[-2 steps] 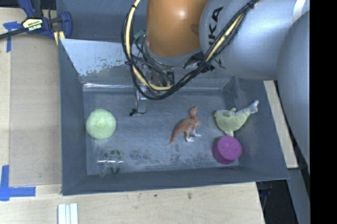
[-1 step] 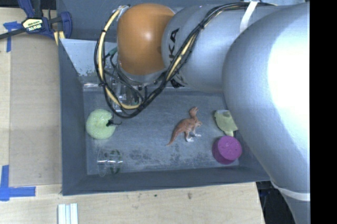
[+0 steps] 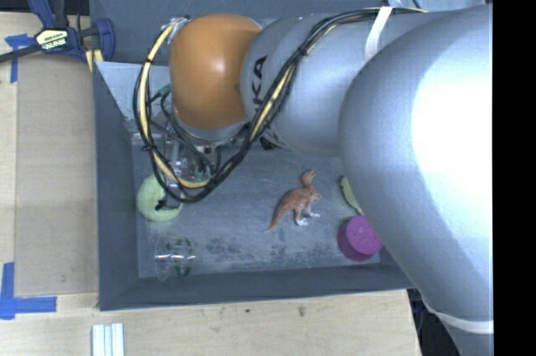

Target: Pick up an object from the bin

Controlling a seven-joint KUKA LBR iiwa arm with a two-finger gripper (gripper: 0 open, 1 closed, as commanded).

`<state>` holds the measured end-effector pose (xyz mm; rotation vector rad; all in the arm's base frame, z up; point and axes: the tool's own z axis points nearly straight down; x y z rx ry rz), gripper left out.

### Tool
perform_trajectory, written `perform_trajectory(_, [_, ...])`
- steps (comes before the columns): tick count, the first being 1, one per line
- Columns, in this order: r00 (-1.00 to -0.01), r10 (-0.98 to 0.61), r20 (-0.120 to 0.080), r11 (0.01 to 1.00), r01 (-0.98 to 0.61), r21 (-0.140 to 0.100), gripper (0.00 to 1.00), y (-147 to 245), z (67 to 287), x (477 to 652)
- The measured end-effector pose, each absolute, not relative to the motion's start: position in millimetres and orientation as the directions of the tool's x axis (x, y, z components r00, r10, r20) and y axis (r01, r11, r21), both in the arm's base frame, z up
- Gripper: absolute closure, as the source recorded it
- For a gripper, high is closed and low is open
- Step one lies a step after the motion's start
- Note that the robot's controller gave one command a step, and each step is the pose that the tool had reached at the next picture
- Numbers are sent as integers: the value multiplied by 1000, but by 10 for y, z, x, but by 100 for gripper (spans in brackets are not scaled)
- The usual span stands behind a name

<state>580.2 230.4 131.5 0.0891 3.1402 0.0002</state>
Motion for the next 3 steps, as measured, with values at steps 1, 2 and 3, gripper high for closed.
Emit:
perform_trajectory(1, [-991, 135, -6, 991, 135, 3, 0, 2375, 1412, 5848])
perform_trajectory(2, [-986, 164, 4, 986, 164, 0, 0, 2411, 678, 5799])
perform_trajectory(3, [-975, 224, -4, 975, 224, 6, 100, 2454, 759, 5935])
